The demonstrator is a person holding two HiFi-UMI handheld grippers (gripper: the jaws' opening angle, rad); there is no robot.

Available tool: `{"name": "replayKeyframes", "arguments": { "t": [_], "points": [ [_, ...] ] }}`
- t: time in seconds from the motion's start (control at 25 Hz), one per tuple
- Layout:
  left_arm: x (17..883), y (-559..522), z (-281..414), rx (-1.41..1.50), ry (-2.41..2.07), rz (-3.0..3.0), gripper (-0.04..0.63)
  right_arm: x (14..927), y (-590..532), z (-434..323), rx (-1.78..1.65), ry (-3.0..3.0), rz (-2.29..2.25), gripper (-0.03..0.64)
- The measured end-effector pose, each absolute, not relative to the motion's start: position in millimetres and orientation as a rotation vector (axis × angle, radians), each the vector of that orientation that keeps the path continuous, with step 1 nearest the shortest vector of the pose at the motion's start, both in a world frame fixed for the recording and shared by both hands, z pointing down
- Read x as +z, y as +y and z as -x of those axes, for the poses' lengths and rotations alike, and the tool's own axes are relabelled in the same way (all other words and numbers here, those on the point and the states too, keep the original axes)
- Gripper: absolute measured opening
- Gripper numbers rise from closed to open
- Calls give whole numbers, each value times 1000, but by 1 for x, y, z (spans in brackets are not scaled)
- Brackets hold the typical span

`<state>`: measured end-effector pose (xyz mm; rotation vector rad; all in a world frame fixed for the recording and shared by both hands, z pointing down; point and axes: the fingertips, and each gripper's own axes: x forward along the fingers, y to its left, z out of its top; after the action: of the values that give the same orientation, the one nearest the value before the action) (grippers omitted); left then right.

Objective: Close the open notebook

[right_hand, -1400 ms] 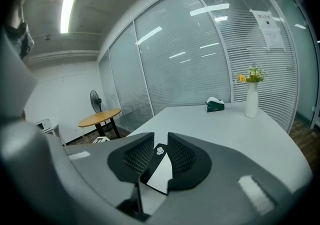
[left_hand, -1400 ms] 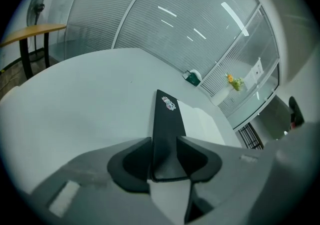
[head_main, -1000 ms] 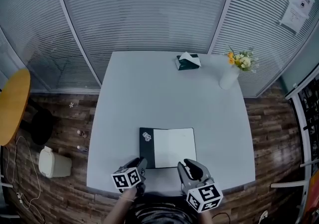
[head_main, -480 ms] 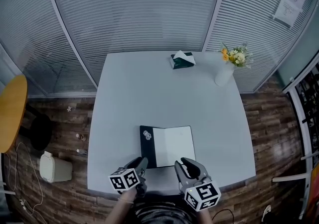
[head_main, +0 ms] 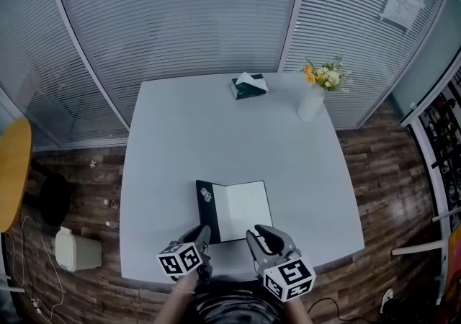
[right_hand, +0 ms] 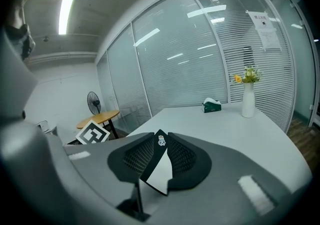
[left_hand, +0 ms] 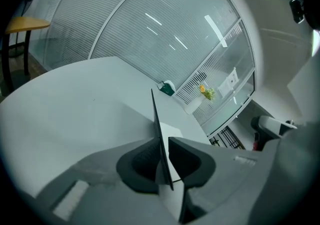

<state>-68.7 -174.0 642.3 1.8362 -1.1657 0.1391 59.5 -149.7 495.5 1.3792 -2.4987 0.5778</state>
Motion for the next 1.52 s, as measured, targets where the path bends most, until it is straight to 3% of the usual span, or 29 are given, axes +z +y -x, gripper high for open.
{"name": "replayKeyframes", "arguments": {
  "t": [0.08, 1.52],
  "points": [
    [639, -175, 64, 142, -1169, -1856, 41, 495, -150, -61, 574, -2506, -1369, 83],
    [614, -179, -40, 274, -968, -2112, 43, 501, -143, -115, 630, -2447, -1493, 83]
  ]
}}
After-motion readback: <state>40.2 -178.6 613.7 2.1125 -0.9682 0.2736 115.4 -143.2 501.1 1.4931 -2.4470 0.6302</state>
